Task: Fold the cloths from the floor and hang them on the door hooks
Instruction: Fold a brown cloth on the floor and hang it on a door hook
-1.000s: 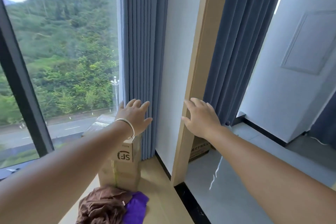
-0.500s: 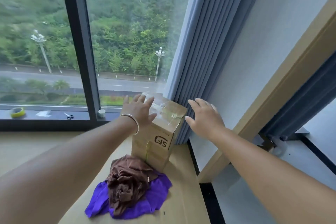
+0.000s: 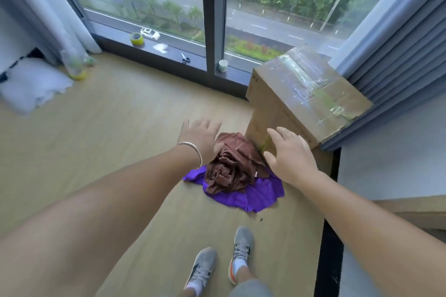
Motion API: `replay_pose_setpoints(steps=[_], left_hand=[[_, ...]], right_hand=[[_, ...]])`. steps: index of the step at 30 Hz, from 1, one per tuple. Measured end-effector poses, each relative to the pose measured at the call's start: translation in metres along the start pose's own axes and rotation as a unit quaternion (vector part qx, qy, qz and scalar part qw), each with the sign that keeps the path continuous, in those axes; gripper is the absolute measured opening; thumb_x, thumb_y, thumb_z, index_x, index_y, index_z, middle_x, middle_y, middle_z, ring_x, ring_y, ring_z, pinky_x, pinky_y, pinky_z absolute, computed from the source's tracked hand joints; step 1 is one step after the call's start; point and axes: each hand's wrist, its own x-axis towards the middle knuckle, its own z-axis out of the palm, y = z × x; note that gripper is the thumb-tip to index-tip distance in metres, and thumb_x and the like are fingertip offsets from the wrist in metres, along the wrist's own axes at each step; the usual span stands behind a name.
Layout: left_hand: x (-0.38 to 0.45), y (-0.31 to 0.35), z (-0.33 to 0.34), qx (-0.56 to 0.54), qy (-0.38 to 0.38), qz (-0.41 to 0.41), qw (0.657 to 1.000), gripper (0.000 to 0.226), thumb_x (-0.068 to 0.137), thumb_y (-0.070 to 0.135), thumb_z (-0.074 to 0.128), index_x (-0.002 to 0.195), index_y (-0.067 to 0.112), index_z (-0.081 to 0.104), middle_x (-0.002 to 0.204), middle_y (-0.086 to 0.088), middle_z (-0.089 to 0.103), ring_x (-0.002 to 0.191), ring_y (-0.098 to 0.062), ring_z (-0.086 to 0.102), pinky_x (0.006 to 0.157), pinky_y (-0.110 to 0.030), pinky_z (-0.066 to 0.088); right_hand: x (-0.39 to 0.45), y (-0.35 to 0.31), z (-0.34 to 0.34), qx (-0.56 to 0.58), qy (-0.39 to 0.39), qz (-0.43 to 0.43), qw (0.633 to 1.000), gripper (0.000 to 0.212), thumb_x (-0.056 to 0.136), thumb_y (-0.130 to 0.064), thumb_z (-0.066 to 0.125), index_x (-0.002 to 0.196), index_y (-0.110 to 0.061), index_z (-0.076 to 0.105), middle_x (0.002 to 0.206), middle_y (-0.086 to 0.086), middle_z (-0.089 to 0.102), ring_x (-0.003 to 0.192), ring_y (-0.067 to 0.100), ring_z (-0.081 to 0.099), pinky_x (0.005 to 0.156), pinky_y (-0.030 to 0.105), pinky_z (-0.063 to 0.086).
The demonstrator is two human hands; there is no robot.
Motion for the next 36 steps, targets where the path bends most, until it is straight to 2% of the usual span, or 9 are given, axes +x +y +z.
replay_pose_setpoints(steps=[5,10,17,22,28,33,36], left_hand=[[0.023,0.010,0.073,-0.028,-0.045,-0.046,0.998,0.065,0.093,0.055,0.040,0.149,0.026,0.024,0.150,-0.007,0.035,0.137,-0.027,0.032,0.114,-0.050,0.020],[0.048,0.009,0.166,-0.043,-0.083,-0.051,0.994,0.064,0.094,0.051,0.042,0.149,0.026,0.023,0.149,-0.006,0.036,0.139,-0.025,0.028,0.114,-0.050,0.017],[0.083,0.002,0.348,-0.094,-0.156,-0.063,0.981,0.059,0.093,0.047,0.045,0.144,0.020,0.033,0.136,-0.008,0.046,0.131,-0.027,0.038,0.111,-0.050,0.024],[0.102,0.007,0.467,-0.102,-0.185,-0.048,0.976,0.061,0.092,0.047,0.047,0.145,0.021,0.032,0.137,-0.009,0.047,0.130,-0.029,0.040,0.109,-0.047,0.028],[0.160,0.009,0.570,-0.121,-0.186,0.000,0.975,0.064,0.090,0.048,0.050,0.144,0.019,0.032,0.135,-0.012,0.048,0.125,-0.035,0.045,0.101,-0.047,0.037],[0.215,0.013,0.629,-0.121,-0.177,0.014,0.977,0.054,0.088,0.048,0.053,0.131,0.016,0.041,0.129,-0.013,0.049,0.118,-0.037,0.048,0.090,-0.050,0.042],[0.228,0.016,0.664,-0.105,-0.191,0.011,0.976,0.061,0.087,0.055,0.052,0.130,0.013,0.042,0.131,-0.015,0.048,0.120,-0.038,0.046,0.093,-0.051,0.042]], right_hand=[[0.028,0.030,0.086,0.005,-0.067,-0.031,0.997,0.065,0.092,-0.041,0.053,0.149,-0.021,0.030,0.154,0.006,0.031,0.143,0.020,0.024,0.117,0.042,0.020],[0.057,0.053,0.174,0.008,-0.091,-0.041,0.995,0.064,0.090,-0.035,0.057,0.147,-0.016,0.035,0.149,0.006,0.039,0.139,0.022,0.032,0.113,0.041,0.026],[0.085,0.068,0.345,0.019,-0.179,-0.045,0.983,0.065,0.089,-0.031,0.059,0.146,-0.011,0.035,0.147,0.006,0.041,0.135,0.025,0.035,0.110,0.042,0.030],[0.101,0.066,0.461,0.025,-0.223,-0.044,0.973,0.066,0.088,-0.031,0.060,0.145,-0.008,0.034,0.142,0.010,0.042,0.131,0.030,0.038,0.104,0.044,0.033],[0.137,0.071,0.578,0.015,-0.234,-0.076,0.969,0.064,0.087,-0.032,0.060,0.141,-0.007,0.037,0.141,0.012,0.041,0.128,0.033,0.039,0.102,0.046,0.036],[0.188,0.081,0.651,0.003,-0.202,-0.099,0.974,0.057,0.086,-0.034,0.059,0.133,-0.007,0.041,0.132,0.013,0.045,0.121,0.036,0.043,0.095,0.046,0.039],[0.208,0.082,0.686,0.003,-0.187,-0.104,0.977,0.059,0.084,-0.034,0.059,0.134,-0.008,0.041,0.133,0.013,0.043,0.122,0.036,0.042,0.097,0.046,0.039]])
